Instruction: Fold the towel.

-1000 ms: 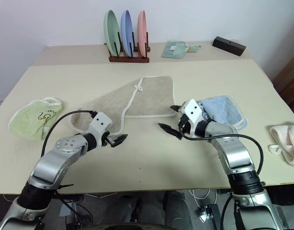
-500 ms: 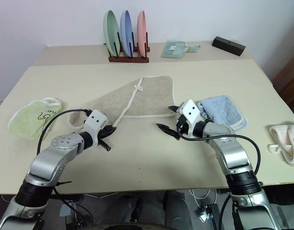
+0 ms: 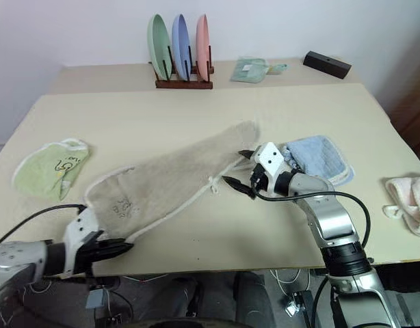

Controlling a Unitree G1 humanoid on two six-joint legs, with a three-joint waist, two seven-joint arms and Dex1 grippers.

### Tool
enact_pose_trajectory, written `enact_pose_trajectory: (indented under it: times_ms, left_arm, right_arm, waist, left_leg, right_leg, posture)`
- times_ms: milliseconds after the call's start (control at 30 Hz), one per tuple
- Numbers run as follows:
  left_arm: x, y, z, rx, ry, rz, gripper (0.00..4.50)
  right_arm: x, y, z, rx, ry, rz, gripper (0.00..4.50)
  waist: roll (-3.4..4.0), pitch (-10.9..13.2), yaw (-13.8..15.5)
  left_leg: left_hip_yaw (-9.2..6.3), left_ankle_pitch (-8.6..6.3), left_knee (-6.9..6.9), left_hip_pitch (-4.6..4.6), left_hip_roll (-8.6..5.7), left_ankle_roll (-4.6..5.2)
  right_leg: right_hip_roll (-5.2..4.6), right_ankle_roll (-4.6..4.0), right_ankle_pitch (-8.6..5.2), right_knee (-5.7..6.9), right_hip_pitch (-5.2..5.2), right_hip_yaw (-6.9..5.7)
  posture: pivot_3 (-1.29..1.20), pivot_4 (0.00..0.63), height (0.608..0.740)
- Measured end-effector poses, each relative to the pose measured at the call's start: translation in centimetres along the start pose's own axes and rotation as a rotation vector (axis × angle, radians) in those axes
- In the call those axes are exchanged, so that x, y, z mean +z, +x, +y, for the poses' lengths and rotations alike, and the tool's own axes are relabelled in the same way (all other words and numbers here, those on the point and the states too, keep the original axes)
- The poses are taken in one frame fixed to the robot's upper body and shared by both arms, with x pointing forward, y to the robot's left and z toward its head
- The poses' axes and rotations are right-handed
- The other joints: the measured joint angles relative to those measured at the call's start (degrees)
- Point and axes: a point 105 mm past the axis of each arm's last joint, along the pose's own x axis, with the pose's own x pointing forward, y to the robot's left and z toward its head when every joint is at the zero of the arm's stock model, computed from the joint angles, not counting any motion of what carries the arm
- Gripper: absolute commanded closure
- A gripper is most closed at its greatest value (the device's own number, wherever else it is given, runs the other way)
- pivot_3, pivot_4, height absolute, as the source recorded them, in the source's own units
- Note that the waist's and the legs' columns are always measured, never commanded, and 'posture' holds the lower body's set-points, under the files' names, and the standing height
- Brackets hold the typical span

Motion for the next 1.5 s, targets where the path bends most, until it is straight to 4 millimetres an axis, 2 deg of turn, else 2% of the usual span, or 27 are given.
enact_pose_trajectory:
  times_ms: [67,167,300,433,500,567,733,900,1000,1133,1233,1400,1500]
  left_arm:
    - [0.4,-0.3,2.1,0.114,0.032,-0.023,4.43]
    - [2.0,-0.6,5.6,0.307,0.070,-0.117,4.43]
    - [3.0,-0.8,7.8,0.432,0.077,-0.183,4.43]
    - [3.1,-0.9,8.5,0.466,0.072,-0.200,4.43]
    - [3.0,-0.9,8.6,0.469,0.073,-0.199,4.43]
    - [2.9,-0.9,8.7,0.469,0.074,-0.200,4.43]
    - [2.9,-0.8,8.7,0.462,0.073,-0.200,4.43]
    - [2.8,-0.6,8.5,0.444,0.072,-0.197,4.43]
    - [2.8,-0.4,8.4,0.438,0.072,-0.196,4.50]
    - [2.9,-0.3,7.9,0.431,0.072,-0.202,4.50]
    - [2.7,-0.2,7.5,0.425,0.070,-0.198,4.50]
    - [2.4,-0.2,7.4,0.423,0.064,-0.191,4.50]
    - [3.0,-0.3,7.8,0.434,0.074,-0.209,4.50]
  right_arm:
    - [0.0,0.3,-0.2,0.005,-0.012,0.000,0.00]
    - [0.0,0.7,-0.9,-0.008,-0.056,0.012,0.00]
    - [-0.2,0.9,-2.9,-0.086,-0.184,0.048,0.00]
    - [-1.4,0.0,-6.2,-0.203,-0.369,0.163,0.00]
    - [-1.6,-0.4,-7.1,-0.233,-0.430,0.192,0.00]
    - [-1.6,-0.4,-7.4,-0.237,-0.467,0.195,0.00]
    - [-2.0,-1.0,-8.6,-0.202,-0.693,0.279,0.00]
    - [-1.5,0.0,-9.1,-0.161,-0.851,0.279,0.00]
    - [-1.4,0.7,-9.2,-0.115,-0.936,0.288,0.86]
    - [-1.2,1.5,-8.7,-0.059,-1.027,0.267,2.86]
    - [-1.8,1.5,-8.5,-0.038,-1.039,0.272,4.45]
    - [-2.1,1.4,-8.4,-0.035,-1.051,0.270,4.49]
    - [-2.0,1.4,-8.5,-0.045,-1.057,0.262,4.49]
  waist:
    - [-0.01,0.0,0.4]
    - [-0.01,0.0,0.8]
    - [-0.01,0.0,0.7]
    - [-0.01,0.0,0.8]
    - [-0.02,0.0,0.7]
    - [-0.01,0.0,0.6]
    - [-0.02,0.0,0.5]
    - [-0.02,0.0,-0.6]
    - [-0.03,0.0,-0.9]
    - [-0.03,0.0,-1.1]
    - [-0.03,0.0,-1.0]
    - [-0.03,0.0,-1.0]
    - [-0.03,0.0,-1.0]
  left_leg:
    - [0.02,0.00,0.01,0.01,0.00,0.00]
    - [0.07,0.17,0.00,-0.02,0.02,-0.31]
    - [0.20,0.15,0.00,-0.03,0.03,-0.29]
    - [0.34,0.14,-0.01,-0.07,0.03,-0.27]
    - [0.37,0.14,-0.01,-0.07,0.07,-0.27]
    - [0.43,0.14,-0.01,-0.05,0.11,-0.27]
    - [0.54,0.14,-0.01,-0.03,0.12,-0.26]
    - [0.57,0.14,-0.03,-0.02,0.18,-0.26]
    - [0.65,0.14,-0.04,0.00,0.20,-0.26]
    - [0.70,0.14,-0.07,-0.02,0.23,-0.26]
    - [0.73,0.14,-0.07,-0.01,0.23,-0.26]
    - [0.75,0.14,-0.07,0.00,0.23,-0.26]
    - [0.75,0.14,-0.07,-0.01,0.24,-0.26]
  right_leg:
    - [0.02,0.03,0.03,0.00,-0.01,0.00]
    - [0.02,0.05,0.05,0.03,-0.09,0.00]
    - [0.02,0.05,0.07,0.03,-0.17,0.05]
    - [0.02,0.05,0.07,0.04,-0.25,0.14]
    - [0.04,0.05,0.07,0.05,-0.26,0.16]
    - [0.08,0.05,0.07,0.07,-0.26,0.20]
    - [0.10,0.05,0.07,0.08,-0.27,0.27]
    - [0.17,0.04,0.08,0.08,-0.27,0.30]
    - [0.20,0.04,0.08,0.08,-0.30,0.37]
    - [0.23,0.04,0.08,0.08,-0.34,0.41]
    - [0.24,0.03,0.09,0.08,-0.34,0.45]
    - [0.26,0.02,0.10,0.08,-0.34,0.48]
    - [0.27,0.01,0.10,0.09,-0.35,0.48]
  posture:
    - [0.00,0.150,0.740]
    - [0.00,0.150,0.740]
    - [0.00,0.150,0.740]
    - [0.00,0.150,0.740]
    - [0.00,0.150,0.740]
    - [0.00,0.150,0.740]
    - [0.00,0.150,0.740]
    - [0.00,0.150,0.740]
    - [0.00,0.150,0.740]
    - [0.00,0.150,0.740]
    - [0.00,0.150,0.740]
    - [0.00,0.150,0.740]
    - [0.00,0.150,0.740]
